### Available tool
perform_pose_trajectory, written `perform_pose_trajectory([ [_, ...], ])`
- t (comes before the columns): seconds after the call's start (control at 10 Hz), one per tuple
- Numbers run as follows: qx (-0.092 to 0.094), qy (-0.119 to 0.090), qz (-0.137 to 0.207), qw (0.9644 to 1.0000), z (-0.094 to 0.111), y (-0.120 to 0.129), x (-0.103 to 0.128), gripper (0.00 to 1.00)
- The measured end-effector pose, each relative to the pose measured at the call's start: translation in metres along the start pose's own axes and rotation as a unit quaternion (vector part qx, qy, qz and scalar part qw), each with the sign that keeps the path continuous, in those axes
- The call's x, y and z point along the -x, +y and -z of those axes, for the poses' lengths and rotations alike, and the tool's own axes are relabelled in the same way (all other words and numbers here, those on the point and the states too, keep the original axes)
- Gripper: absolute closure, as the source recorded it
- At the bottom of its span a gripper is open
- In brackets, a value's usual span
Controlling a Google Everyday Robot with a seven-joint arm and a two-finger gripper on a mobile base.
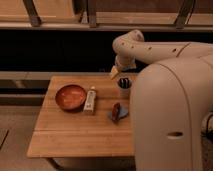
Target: Move the arm in a circular motion
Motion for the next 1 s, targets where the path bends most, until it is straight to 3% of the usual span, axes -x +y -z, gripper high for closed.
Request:
perform_pose_trajectory([
  [0.1,0.008,0.000,0.030,0.9995,0.001,0.001,0.021,0.20],
  [0.2,0.040,-0.003,0.103,0.9939,-0.003,0.030,0.062,0.20],
  [0.3,0.062,-0.004,0.143,0.9878,-0.007,0.053,0.081,0.20],
  [0.4,0.090,-0.003,0.188,0.9781,-0.011,0.082,0.096,0.20],
  [0.5,0.120,-0.001,0.233,0.9650,-0.016,0.116,0.107,0.20],
  [0.7,0.176,0.013,0.308,0.9350,-0.028,0.179,0.110,0.20],
  [0.9,0.224,0.044,0.368,0.9015,-0.040,0.239,0.089,0.20],
  [1.0,0.237,0.062,0.386,0.8896,-0.045,0.258,0.073,0.20],
])
